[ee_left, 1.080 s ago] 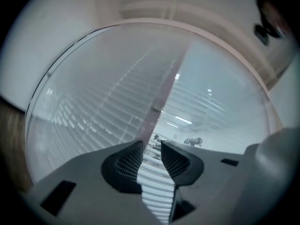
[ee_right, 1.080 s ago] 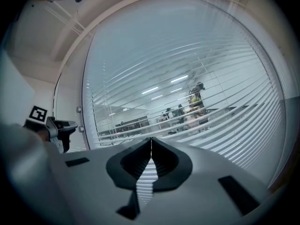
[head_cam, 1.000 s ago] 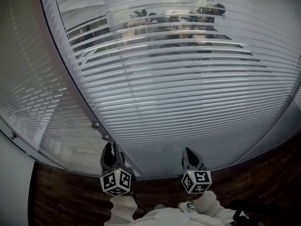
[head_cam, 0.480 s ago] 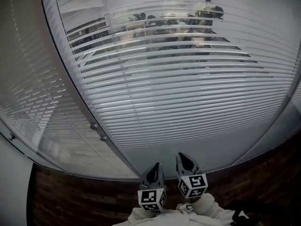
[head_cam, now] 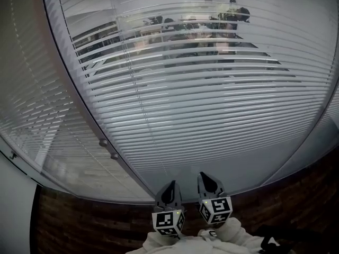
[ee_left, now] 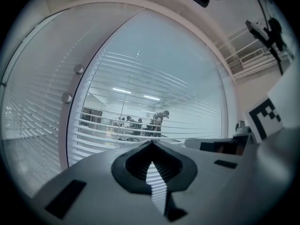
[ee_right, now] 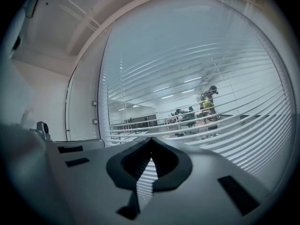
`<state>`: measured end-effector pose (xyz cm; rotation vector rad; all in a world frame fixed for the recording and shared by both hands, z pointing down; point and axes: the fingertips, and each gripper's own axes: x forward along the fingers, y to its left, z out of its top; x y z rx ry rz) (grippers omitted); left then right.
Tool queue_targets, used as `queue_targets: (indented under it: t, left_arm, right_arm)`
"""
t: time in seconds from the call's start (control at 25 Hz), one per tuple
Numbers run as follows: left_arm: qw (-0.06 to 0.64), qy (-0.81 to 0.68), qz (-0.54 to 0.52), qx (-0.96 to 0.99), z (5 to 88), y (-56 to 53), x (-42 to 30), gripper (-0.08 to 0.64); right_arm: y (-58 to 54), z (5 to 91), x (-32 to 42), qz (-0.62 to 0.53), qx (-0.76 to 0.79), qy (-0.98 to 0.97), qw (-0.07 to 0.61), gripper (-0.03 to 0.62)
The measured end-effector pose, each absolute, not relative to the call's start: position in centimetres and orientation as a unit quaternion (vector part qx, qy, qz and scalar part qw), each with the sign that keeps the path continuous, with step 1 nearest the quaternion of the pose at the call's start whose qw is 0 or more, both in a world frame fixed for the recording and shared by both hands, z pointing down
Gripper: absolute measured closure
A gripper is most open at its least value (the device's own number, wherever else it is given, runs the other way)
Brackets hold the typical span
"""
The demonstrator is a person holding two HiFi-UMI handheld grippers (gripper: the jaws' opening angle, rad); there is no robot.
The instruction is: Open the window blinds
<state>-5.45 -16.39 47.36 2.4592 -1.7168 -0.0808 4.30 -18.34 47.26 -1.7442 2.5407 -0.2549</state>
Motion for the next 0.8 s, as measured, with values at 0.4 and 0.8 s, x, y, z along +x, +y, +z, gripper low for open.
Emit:
queue_targets:
  t: [0.4,0.8]
  left_arm:
    - [0.071,-0.56,-0.017,0.825,47.7,-15.9,-4.2,0.56]
    - [0.076,-0.556,-0.009,0.827,48.6,-16.5,-4.7,0.56]
  right_arm:
    - [-18.0,47.4,4.6,-0.086,-0.564,0.821,0.028,0.581]
    - [-18.6,48.0,4.4,-0.089,-0.568,0.818,0.027,0.581]
